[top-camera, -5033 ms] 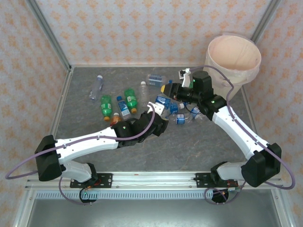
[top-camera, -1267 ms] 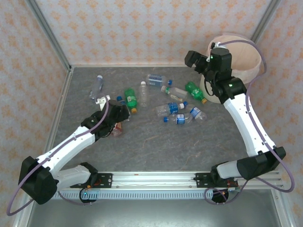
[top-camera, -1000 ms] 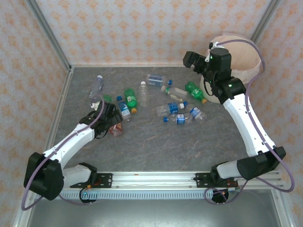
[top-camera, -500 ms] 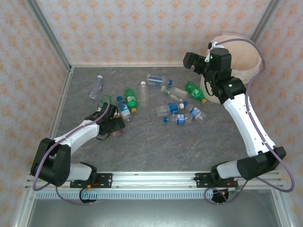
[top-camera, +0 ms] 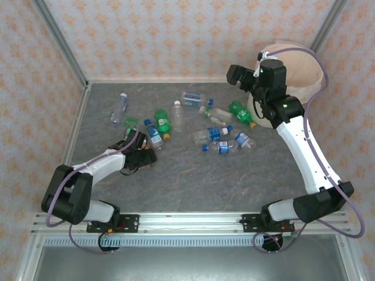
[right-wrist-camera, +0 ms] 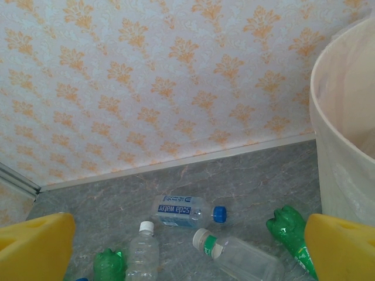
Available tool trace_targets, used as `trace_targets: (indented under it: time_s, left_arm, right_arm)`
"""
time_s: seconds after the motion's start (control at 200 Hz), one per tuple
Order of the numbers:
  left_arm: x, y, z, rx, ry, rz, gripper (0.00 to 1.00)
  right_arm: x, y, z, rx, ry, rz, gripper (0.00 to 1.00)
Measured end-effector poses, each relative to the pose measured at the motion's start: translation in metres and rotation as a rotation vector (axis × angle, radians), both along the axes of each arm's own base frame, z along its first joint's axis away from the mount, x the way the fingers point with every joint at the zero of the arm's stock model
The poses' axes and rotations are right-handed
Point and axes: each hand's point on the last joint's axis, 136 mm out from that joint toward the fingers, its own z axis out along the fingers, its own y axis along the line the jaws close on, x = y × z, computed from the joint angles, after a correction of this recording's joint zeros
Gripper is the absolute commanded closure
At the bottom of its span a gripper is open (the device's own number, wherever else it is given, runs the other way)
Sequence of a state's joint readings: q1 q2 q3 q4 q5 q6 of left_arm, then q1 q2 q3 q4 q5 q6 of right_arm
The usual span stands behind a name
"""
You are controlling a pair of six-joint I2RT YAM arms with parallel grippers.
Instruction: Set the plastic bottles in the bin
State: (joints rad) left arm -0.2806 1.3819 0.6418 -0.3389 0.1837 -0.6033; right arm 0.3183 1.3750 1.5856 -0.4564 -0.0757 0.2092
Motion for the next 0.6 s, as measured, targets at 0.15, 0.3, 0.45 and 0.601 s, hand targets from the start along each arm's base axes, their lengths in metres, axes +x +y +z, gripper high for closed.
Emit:
trace_targets:
  time_s: [0.15, 0.3, 0.45, 0.601]
  left_arm:
    - [-0.002, -0.003, 0.002, -0.021, -0.017, -0.011, 0.39]
    - [-0.002, -0.004, 0.012, -0.039, -0.052, -0.013, 0.42]
    - [0.003, -0.008, 0.039, -0.073, -0.144, -0.029, 0.42]
    - [0.009, -0.015, 0.085, -0.135, -0.31, -0.053, 0.42]
  right_arm:
    - [0.0, 0.0, 0.0, 0.003, 0.001, -0.001, 0.0]
    - [0.0, 0.001, 0.0, 0.01, 0.002, 0.004, 0.0]
    - [0.0, 0.002, 0.0, 0.017, 0.004, 0.006, 0.0]
    - [0.001, 0.002, 0.003, 0.025, 0.001, 0.003, 0.0]
